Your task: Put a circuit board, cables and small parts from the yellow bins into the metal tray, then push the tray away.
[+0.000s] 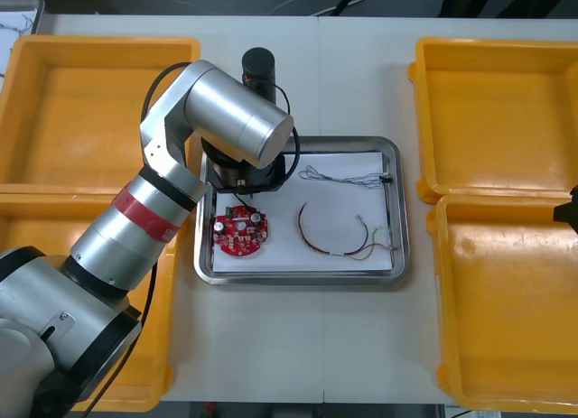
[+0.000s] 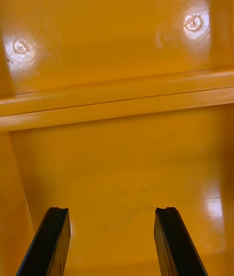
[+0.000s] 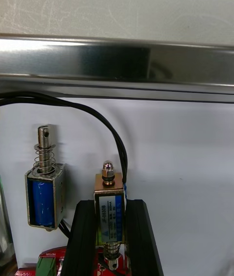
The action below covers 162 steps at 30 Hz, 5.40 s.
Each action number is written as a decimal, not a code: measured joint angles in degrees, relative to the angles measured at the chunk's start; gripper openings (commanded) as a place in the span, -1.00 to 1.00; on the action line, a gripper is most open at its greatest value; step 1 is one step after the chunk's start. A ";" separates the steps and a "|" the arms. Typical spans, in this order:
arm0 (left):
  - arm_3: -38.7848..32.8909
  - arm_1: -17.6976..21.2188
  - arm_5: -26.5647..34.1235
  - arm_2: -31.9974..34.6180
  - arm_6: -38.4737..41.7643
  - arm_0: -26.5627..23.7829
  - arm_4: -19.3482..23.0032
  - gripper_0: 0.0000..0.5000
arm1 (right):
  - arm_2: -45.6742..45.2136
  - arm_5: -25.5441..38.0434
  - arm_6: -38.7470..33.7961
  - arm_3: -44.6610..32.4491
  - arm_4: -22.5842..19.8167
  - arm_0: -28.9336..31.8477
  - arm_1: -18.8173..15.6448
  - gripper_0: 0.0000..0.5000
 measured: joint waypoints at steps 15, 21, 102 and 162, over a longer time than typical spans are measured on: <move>0.02 0.00 -0.01 0.00 -0.02 0.00 0.00 0.27 | 0.00 0.00 0.00 0.00 0.00 0.00 0.00 1.00; -0.05 0.00 0.12 0.00 -0.02 0.00 0.00 0.27 | 0.00 0.00 0.00 0.00 0.00 0.00 0.00 1.00; -30.04 41.12 16.18 27.46 -14.47 14.22 40.60 0.54 | 21.90 0.00 1.27 -5.69 -13.95 -10.22 -4.76 1.00; -33.90 41.11 16.18 27.46 -15.61 15.68 39.22 1.00 | 87.25 -20.31 9.77 8.27 1.92 -41.63 -3.78 1.00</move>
